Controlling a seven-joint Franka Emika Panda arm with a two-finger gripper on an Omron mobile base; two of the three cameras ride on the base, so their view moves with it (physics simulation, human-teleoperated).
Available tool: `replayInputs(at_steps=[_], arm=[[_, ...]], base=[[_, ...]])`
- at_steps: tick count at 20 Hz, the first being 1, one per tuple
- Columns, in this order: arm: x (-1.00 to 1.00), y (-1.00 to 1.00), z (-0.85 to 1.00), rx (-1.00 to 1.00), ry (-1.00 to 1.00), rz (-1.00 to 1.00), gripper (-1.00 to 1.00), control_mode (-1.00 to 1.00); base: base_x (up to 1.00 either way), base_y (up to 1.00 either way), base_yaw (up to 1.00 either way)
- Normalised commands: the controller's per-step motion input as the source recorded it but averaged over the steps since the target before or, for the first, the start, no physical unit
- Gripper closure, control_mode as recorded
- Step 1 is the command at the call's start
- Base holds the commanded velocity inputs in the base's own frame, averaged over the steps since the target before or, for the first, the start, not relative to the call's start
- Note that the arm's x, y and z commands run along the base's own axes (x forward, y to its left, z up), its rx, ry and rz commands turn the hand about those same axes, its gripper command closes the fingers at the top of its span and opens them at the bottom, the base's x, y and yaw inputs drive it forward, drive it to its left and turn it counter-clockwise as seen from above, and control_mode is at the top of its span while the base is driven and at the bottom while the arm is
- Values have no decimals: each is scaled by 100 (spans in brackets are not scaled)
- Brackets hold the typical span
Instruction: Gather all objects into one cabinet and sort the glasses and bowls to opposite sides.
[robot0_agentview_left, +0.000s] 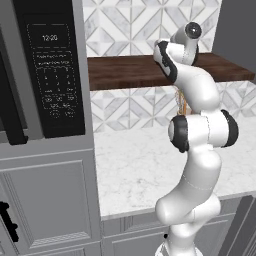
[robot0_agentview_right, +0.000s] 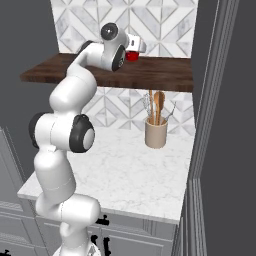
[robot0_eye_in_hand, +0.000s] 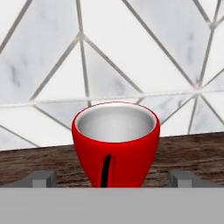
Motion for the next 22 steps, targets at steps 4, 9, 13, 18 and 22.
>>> replayInputs(at_steps=[4, 9, 13, 18, 22], arm=[[1, 0, -17, 0, 0, 0, -100, -100], [3, 0, -4, 0, 0, 0, -100, -100], [14, 0, 0, 0, 0, 0, -100, -100], [0, 0, 0, 0, 0, 0, -100, -100], [0, 0, 0, 0, 0, 0, -100, -100]], base=[[0, 0, 0], [0, 0, 0], [0, 0, 0], [0, 0, 0], [0, 0, 0]])
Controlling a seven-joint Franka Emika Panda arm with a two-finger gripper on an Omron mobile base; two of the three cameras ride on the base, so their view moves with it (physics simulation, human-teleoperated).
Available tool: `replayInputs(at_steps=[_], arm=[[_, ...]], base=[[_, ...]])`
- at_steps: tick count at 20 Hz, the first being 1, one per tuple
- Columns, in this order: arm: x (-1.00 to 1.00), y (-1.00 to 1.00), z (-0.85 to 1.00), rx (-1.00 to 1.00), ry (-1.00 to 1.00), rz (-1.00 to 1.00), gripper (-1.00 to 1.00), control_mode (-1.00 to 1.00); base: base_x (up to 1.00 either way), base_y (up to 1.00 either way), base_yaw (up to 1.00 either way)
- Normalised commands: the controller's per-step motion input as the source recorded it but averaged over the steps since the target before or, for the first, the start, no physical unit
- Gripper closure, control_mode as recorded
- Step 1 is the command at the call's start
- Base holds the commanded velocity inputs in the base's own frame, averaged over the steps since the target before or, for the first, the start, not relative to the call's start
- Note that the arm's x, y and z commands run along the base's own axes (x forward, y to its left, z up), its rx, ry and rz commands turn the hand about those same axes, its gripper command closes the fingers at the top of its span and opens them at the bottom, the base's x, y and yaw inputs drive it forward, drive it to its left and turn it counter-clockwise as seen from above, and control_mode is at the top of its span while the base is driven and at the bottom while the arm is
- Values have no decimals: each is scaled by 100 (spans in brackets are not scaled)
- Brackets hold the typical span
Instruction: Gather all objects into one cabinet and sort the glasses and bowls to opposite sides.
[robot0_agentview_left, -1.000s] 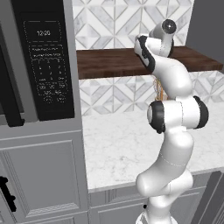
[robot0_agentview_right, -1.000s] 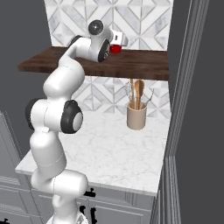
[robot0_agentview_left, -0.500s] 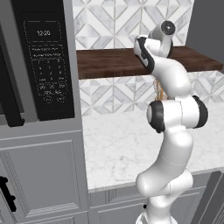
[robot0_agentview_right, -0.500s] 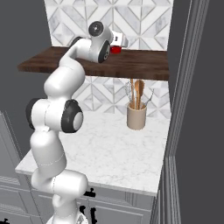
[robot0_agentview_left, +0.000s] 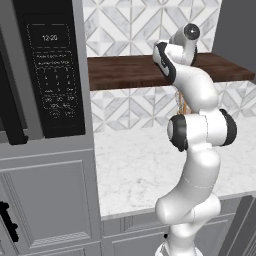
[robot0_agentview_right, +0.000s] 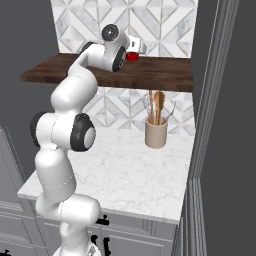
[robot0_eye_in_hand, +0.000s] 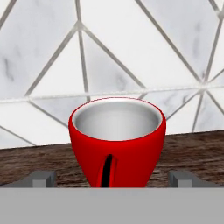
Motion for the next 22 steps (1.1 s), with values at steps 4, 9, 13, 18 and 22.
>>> replayInputs(at_steps=[4, 9, 13, 18, 22], arm=[[0, 0, 0, 0, 0, 0, -100, -100], [0, 0, 0, 0, 0, 0, 100, -100], [0, 0, 0, 0, 0, 0, 100, -100], [0, 0, 0, 0, 0, 0, 100, -100], [0, 0, 0, 0, 0, 0, 100, -100]], base=[[0, 0, 0], [0, 0, 0], [0, 0, 0], [0, 0, 0], [0, 0, 0]])
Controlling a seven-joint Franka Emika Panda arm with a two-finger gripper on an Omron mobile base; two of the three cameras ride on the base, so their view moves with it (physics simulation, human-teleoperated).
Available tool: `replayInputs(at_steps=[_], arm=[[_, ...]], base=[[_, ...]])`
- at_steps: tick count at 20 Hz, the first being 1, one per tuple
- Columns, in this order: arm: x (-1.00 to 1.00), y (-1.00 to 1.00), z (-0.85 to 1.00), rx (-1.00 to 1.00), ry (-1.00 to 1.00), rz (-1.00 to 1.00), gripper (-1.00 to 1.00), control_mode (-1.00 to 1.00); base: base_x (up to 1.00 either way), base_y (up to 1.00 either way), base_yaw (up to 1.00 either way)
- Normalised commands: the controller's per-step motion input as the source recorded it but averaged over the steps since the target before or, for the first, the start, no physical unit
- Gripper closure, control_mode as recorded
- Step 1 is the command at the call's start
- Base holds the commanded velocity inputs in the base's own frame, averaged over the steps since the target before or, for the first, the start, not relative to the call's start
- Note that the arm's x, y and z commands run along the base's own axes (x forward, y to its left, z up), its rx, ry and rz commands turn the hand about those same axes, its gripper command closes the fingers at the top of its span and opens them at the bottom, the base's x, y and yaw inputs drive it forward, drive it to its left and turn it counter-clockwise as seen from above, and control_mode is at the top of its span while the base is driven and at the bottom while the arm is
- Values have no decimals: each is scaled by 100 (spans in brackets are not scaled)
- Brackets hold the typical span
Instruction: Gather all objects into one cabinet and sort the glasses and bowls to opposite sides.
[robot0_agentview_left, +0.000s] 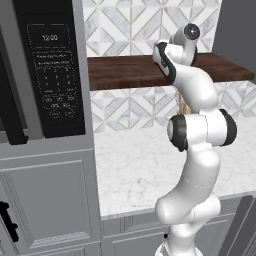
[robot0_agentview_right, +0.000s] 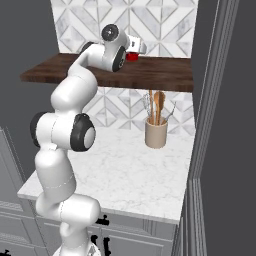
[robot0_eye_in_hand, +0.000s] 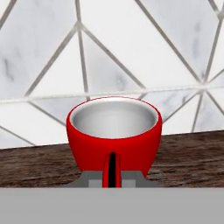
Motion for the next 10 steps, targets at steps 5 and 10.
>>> replayInputs(at_steps=[5, 10], arm=[[-2, 0, 0, 0, 0, 0, 100, -100], [-46, 0, 0, 0, -1, 0, 100, -100]], base=[[0, 0, 0], [0, 0, 0]])
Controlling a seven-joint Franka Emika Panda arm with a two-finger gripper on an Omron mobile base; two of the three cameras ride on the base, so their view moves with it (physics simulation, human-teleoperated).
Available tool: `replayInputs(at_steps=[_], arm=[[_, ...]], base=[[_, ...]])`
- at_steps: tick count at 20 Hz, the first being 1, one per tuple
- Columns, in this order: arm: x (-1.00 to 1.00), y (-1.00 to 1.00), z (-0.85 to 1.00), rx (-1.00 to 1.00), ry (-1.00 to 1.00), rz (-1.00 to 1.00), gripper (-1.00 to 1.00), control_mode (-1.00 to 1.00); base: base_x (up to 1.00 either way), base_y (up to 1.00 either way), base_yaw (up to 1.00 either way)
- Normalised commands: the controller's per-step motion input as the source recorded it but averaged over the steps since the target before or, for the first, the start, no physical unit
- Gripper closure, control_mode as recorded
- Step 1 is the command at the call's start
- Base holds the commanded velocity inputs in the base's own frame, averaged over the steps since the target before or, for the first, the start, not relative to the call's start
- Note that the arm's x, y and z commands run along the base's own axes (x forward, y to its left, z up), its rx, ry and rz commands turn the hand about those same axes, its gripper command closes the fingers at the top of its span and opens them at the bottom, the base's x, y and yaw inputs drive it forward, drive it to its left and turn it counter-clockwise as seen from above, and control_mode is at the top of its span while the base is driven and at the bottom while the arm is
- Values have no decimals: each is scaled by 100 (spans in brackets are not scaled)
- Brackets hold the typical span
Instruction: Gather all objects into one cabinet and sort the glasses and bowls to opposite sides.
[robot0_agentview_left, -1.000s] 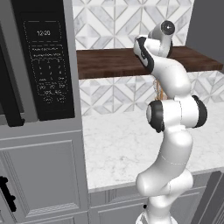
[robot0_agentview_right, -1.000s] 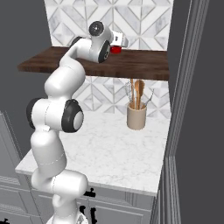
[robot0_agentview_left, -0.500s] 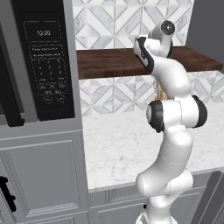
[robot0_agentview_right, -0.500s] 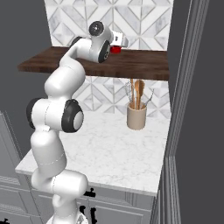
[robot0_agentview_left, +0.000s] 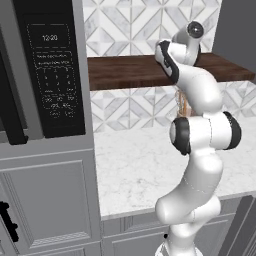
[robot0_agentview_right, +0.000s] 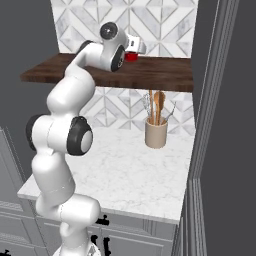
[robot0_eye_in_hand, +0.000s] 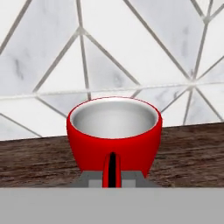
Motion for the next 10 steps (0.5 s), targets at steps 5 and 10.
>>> replayInputs(at_steps=[5, 10], arm=[[-91, 0, 21, 0, -3, 0, 100, -100], [-100, 6, 18, 0, -5, 0, 100, -100]], base=[[0, 0, 0], [0, 0, 0]])
